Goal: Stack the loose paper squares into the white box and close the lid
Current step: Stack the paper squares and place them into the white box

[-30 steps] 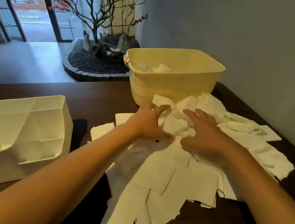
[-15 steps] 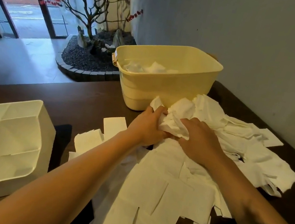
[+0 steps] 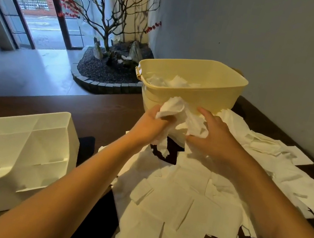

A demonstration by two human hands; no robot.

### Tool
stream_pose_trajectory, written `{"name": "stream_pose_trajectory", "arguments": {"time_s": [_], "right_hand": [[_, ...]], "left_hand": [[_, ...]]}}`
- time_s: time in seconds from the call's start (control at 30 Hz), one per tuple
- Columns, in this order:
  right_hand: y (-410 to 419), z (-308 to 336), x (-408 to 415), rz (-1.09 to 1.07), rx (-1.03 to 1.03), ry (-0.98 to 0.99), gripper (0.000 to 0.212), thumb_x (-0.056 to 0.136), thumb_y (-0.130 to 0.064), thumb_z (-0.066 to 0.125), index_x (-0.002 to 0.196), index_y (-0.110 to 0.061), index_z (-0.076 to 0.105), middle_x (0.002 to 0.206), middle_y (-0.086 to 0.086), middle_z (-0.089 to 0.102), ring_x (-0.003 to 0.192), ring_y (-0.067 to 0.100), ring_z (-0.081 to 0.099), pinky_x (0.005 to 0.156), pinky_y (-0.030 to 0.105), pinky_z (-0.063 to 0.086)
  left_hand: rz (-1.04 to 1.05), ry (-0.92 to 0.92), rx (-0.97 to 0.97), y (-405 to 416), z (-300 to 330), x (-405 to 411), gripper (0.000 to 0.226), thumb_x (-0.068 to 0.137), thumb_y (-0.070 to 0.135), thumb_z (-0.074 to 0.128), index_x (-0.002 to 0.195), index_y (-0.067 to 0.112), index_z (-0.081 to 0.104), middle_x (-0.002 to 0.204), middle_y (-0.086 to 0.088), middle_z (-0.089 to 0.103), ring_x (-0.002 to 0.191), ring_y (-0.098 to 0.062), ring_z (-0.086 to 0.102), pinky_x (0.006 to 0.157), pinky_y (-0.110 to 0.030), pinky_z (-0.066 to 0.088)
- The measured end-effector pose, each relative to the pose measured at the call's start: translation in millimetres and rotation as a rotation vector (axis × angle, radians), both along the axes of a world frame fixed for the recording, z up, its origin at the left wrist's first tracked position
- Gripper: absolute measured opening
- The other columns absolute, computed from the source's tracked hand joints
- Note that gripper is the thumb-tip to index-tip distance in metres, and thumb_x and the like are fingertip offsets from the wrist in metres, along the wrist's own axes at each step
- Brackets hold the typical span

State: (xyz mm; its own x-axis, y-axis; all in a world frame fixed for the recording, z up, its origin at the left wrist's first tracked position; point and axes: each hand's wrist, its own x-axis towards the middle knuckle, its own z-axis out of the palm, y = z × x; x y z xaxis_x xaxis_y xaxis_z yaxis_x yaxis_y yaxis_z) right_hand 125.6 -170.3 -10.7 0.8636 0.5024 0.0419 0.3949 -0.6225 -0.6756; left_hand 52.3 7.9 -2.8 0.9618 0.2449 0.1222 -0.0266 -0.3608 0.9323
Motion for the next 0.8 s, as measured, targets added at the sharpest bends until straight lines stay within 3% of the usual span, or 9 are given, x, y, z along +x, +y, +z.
{"name": "stream_pose_trajectory", "arguments": {"time_s": [0.07,0.13,0.23,0.33,0.43,0.53,0.6,0.67,0.8], "right_hand": [[-5.8,2.3,-2.2,0.026,-0.3,-0.018,0.101,0.079,-0.058,0.073,0.155,-0.046,0.007,0.164,-0.002,0.011,0.15,0.027,0.011,0.117,0.053,0.026],[-14.6,1.7,-8.3,0.039,-0.501,0.007,0.108,0.075,-0.064,0.072,0.155,-0.047,0.001,0.166,-0.002,0.001,0.153,0.029,0.002,0.119,0.055,0.022],[-21.8,-3.5,-14.2,0.056,-0.662,0.062,0.108,0.076,-0.061,0.072,0.155,-0.046,0.0,0.166,0.001,0.001,0.152,0.033,0.004,0.119,0.056,0.023],[-17.3,-4.9,-10.8,0.06,-0.683,0.051,0.094,0.079,-0.056,0.068,0.154,-0.045,0.011,0.159,0.004,0.022,0.145,0.035,0.025,0.113,0.054,0.033],[-16.4,-10.3,-8.7,-0.011,-0.601,-0.051,0.064,0.088,-0.04,0.065,0.144,-0.038,0.033,0.141,0.004,0.044,0.123,0.029,0.048,0.101,0.043,0.045],[-16.2,-18.5,-11.6,-0.078,-0.479,-0.133,0.04,0.095,-0.026,0.061,0.132,-0.03,0.048,0.126,0.004,0.056,0.099,0.021,0.052,0.084,0.031,0.047],[-13.8,-14.9,-13.3,-0.112,-0.413,-0.158,0.036,0.095,-0.027,0.061,0.13,-0.028,0.051,0.125,0.005,0.058,0.098,0.021,0.051,0.082,0.032,0.048],[-13.2,-4.4,-14.6,-0.161,-0.414,-0.174,0.051,0.092,-0.041,0.063,0.138,-0.031,0.044,0.135,0.005,0.051,0.116,0.027,0.049,0.092,0.04,0.046],[-18.0,13.7,-21.3,-0.116,-0.761,-0.047,0.1,0.079,-0.064,0.068,0.156,-0.036,0.009,0.159,0.01,0.018,0.145,0.041,0.021,0.111,0.061,0.033]], "left_hand": [[-0.026,0.022,0.029,0.4,-3.3,-5.5,0.009,0.096,0.021,0.061,0.098,0.029,0.06,0.099,-0.004,0.066,0.094,-0.021,0.063,0.09,-0.038,0.051],[-0.055,0.115,0.149,1.1,-10.6,-6.7,0.023,0.092,0.028,0.063,0.115,0.025,0.06,0.107,-0.004,0.067,0.101,-0.023,0.065,0.096,-0.043,0.052],[-0.103,0.261,0.377,-2.9,-24.8,-6.2,0.048,0.092,0.032,0.066,0.136,0.025,0.05,0.121,-0.002,0.062,0.108,-0.021,0.061,0.088,-0.035,0.049],[-0.139,0.286,0.502,-8.7,-36.5,-5.8,0.058,0.087,0.038,0.072,0.138,0.027,0.048,0.128,-0.003,0.058,0.11,-0.023,0.058,0.092,-0.036,0.048],[-0.078,0.229,0.487,-8.9,-40.8,-6.2,0.048,0.091,0.033,0.069,0.135,0.025,0.051,0.125,-0.002,0.061,0.111,-0.023,0.061,0.096,-0.038,0.05],[-0.017,0.195,0.444,-5.1,-40.8,-11.1,0.043,0.094,0.031,0.065,0.134,0.025,0.052,0.119,-0.001,0.065,0.106,-0.022,0.062,0.093,-0.039,0.052],[0.001,0.178,0.445,-1.0,-39.9,-14.9,0.041,0.094,0.033,0.065,0.132,0.025,0.053,0.117,0.001,0.066,0.103,-0.02,0.062,0.09,-0.037,0.052],[0.004,0.172,0.422,1.9,-37.6,-17.7,0.041,0.095,0.033,0.064,0.133,0.024,0.052,0.115,0.002,0.064,0.102,-0.019,0.062,0.087,-0.034,0.052],[0.01,0.183,0.383,1.7,-38.5,-18.7,0.047,0.095,0.036,0.061,0.138,0.024,0.048,0.12,0.0,0.063,0.106,-0.021,0.062,0.09,-0.037,0.053]]}}
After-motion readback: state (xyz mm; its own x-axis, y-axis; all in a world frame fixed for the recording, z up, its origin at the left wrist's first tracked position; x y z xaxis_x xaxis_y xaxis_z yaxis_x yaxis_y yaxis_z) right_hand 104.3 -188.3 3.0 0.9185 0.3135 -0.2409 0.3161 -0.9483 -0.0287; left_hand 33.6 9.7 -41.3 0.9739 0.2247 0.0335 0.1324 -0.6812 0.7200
